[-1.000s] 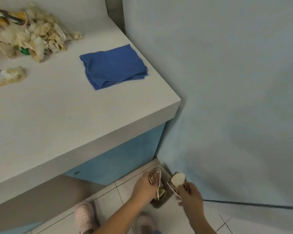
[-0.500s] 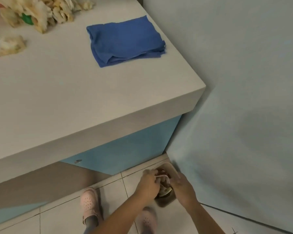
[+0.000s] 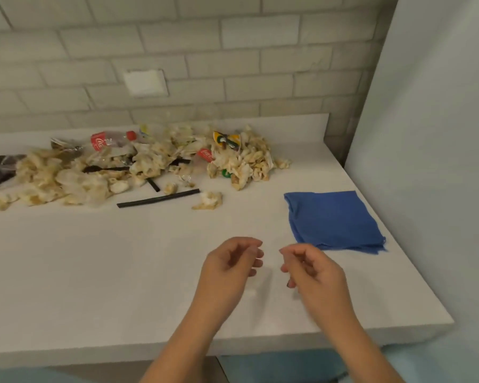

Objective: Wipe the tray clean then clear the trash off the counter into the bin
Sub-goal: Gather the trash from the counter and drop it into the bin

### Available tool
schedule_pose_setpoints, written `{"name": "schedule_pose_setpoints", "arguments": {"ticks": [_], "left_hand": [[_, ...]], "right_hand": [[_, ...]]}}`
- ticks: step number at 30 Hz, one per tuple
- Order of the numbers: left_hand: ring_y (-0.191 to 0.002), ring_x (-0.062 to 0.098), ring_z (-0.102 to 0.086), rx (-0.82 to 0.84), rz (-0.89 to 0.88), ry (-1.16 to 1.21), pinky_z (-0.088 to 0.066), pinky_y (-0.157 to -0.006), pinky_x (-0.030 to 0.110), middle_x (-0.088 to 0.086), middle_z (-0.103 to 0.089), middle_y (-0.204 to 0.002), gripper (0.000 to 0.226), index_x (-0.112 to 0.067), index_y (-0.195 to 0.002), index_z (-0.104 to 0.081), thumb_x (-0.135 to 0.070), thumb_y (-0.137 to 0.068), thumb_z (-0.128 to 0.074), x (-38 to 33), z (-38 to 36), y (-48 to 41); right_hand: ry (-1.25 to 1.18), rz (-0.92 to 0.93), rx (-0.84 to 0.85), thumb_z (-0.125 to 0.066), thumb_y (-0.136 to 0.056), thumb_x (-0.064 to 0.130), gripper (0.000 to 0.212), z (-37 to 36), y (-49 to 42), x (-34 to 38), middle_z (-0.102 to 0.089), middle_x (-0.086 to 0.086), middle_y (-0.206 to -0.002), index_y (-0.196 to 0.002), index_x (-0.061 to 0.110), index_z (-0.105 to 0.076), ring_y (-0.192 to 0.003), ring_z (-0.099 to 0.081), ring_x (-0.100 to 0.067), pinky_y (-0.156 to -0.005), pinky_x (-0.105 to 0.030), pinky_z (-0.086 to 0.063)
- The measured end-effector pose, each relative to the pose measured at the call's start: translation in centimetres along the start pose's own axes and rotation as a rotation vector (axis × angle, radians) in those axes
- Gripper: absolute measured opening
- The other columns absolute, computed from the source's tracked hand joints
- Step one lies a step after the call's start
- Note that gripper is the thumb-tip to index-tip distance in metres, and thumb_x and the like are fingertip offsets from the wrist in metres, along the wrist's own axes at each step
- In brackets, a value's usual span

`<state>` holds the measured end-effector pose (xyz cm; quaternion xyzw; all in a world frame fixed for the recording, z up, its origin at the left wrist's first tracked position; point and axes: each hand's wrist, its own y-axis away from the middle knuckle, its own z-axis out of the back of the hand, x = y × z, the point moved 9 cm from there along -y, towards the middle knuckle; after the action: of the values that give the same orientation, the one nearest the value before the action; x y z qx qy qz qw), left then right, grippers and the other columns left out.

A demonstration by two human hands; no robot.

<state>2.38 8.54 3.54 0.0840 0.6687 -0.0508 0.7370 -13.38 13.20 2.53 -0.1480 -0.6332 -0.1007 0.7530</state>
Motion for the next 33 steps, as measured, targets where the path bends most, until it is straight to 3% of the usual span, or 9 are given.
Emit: {"name": "schedule_pose_setpoints", "arguments": {"ticks": [3, 8, 12, 17, 21, 24, 28, 30, 33], "left_hand": [[-0.076, 0.014, -0.067, -0.063, 0.026, -0.016, -0.053, -0.067, 0.023, 0.004, -0.071, -0.085, 0.017, -0.016, -0.094, -0.069, -0.009, -0.093, -0.054, -1.5, 5.1, -4.8], [-0.075, 0.013, -0.064, -0.097, 0.038, -0.108, -0.050, -0.069, 0.026, 0.003, -0.069, -0.087, 0.013, -0.018, -0.092, -0.066, -0.014, -0.093, -0.054, -2.2, 13.3, -13.2], [-0.074, 0.014, -0.063, -0.105, 0.042, -0.204, -0.049, -0.071, 0.028, 0.005, -0.069, -0.088, 0.010, -0.019, -0.091, -0.066, -0.016, -0.092, -0.055, -1.7, 19.0, -19.7], [-0.076, 0.013, -0.063, -0.131, -0.025, -0.383, -0.051, -0.070, 0.026, 0.000, -0.067, -0.090, 0.013, -0.021, -0.094, -0.066, -0.018, -0.092, -0.054, -2.1, 23.9, -27.2], [-0.067, 0.018, -0.059, -0.358, -0.111, -0.437, -0.046, -0.054, 0.025, 0.005, -0.063, -0.099, 0.023, -0.018, -0.113, -0.057, -0.015, -0.092, -0.048, -4.6, 28.7, -32.5], [-0.102, 0.025, -0.059, -0.396, -0.137, -0.379, -0.048, -0.083, 0.035, 0.007, -0.058, -0.118, 0.035, -0.016, -0.129, -0.049, -0.024, -0.094, -0.049, -5.9, 30.6, -37.7], [-0.121, 0.020, -0.048, -0.138, -0.104, -0.332, -0.036, -0.106, 0.040, 0.001, -0.054, -0.128, 0.038, -0.016, -0.131, -0.050, -0.032, -0.097, -0.044, -5.8, 27.1, -43.6], [-0.109, 0.024, -0.056, -0.033, -0.053, -0.232, -0.040, -0.099, 0.037, 0.003, -0.066, -0.108, 0.028, -0.014, -0.113, -0.061, -0.026, -0.098, -0.041, -5.0, 24.9, -45.1], [-0.058, 0.021, -0.061, 0.009, 0.038, -0.143, -0.049, -0.061, 0.030, 0.005, -0.070, -0.066, 0.022, -0.012, -0.091, -0.062, -0.019, -0.098, -0.042, -3.1, 23.0, -46.4]], "right_hand": [[0.090, 0.062, 0.065, -0.061, -0.089, 0.014, 0.015, -5.0, -6.2, 2.6, -0.066, 0.002, -0.072, -0.084, 0.028, -0.066, -0.062, -0.059, -0.011, -0.054, -0.017, -0.049], [0.247, 0.113, 0.111, -0.062, -0.088, 0.022, 0.014, -12.6, -15.9, 4.1, -0.065, 0.001, -0.077, -0.086, 0.036, -0.063, -0.067, -0.064, -0.016, -0.068, -0.037, -0.055], [0.392, 0.154, 0.089, -0.062, -0.086, 0.021, 0.013, -16.9, -22.1, 4.8, -0.062, 0.007, -0.081, -0.097, 0.028, -0.066, -0.072, -0.060, -0.011, -0.065, -0.028, -0.049], [0.759, 0.258, -0.166, -0.064, -0.083, 0.022, 0.039, -17.5, -29.6, 6.6, -0.056, -0.008, -0.119, -0.122, 0.019, -0.059, -0.102, -0.056, -0.025, -0.083, -0.034, -0.048], [1.032, 0.088, 0.085, -0.059, -0.084, 0.034, 0.068, -20.2, -34.8, 3.3, -0.034, -0.008, -0.148, -0.145, 0.027, -0.029, -0.128, -0.042, -0.029, -0.099, -0.041, -0.042], [1.090, 0.051, 0.129, -0.053, -0.090, 0.035, 0.058, -21.0, -36.1, 1.9, -0.030, -0.001, -0.151, -0.144, 0.034, -0.031, -0.129, -0.042, -0.025, -0.096, -0.037, -0.044], [0.972, 0.080, 0.034, -0.061, -0.084, 0.027, 0.047, -20.4, -36.4, 1.9, -0.047, 0.001, -0.132, -0.129, 0.031, -0.049, -0.111, -0.052, -0.022, -0.085, -0.032, -0.046], [0.971, 0.053, 0.016, -0.064, -0.080, 0.030, 0.044, -20.0, -36.6, 1.4, -0.050, 0.002, -0.123, -0.122, 0.030, -0.050, -0.103, -0.053, -0.021, -0.078, -0.031, -0.045], [0.928, -0.010, 0.004, -0.067, -0.079, 0.039, 0.045, -19.2, -36.8, 0.5, -0.049, 0.002, -0.120, -0.119, 0.030, -0.049, -0.100, -0.054, -0.020, -0.074, -0.030, -0.046]]}}
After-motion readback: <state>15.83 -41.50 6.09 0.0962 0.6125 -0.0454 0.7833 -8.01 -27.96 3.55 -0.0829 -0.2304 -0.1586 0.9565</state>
